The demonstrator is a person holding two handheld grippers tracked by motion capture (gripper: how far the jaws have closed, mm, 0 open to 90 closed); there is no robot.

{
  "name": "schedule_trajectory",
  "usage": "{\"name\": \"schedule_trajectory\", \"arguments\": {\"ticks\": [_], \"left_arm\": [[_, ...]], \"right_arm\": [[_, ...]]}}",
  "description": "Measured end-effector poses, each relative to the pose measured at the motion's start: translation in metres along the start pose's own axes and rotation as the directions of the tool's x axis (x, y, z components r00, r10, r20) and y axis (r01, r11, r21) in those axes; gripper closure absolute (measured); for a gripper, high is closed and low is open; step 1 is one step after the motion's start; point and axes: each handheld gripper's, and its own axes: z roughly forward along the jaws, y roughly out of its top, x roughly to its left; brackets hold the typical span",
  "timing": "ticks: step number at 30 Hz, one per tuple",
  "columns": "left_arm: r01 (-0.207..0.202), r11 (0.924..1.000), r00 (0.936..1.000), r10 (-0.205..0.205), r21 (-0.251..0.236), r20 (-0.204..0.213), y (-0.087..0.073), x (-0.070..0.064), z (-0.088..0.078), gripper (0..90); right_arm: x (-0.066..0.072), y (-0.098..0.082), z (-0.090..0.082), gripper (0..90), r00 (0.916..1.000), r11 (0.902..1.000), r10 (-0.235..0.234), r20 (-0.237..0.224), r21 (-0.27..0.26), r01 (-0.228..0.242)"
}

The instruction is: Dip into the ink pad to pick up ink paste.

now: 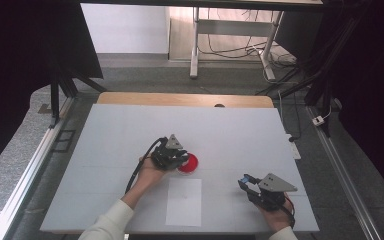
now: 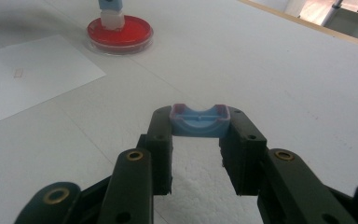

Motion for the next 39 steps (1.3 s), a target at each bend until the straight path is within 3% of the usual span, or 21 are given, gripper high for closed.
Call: {"name": "schedule_trajectory", "arguments": {"ticks": [31,39], "left_arm": [[0.002,1.0,1.0,-0.002,0.007,0.0,-0.0011,0.0001,0.0013,75.5],[0.02,0.9992,0.9997,-0.02,-0.034,0.01,0.0017,0.0013,-0.0067,75.5]], "right_arm": [[0.0004,-0.0001,0.0003,64.9,1.0,1.0,-0.001,0.0,0.001,0.001],[0.0,0.0,-0.0003,64.9,1.0,1.0,0.002,-0.001,-0.003,-0.002]]}}
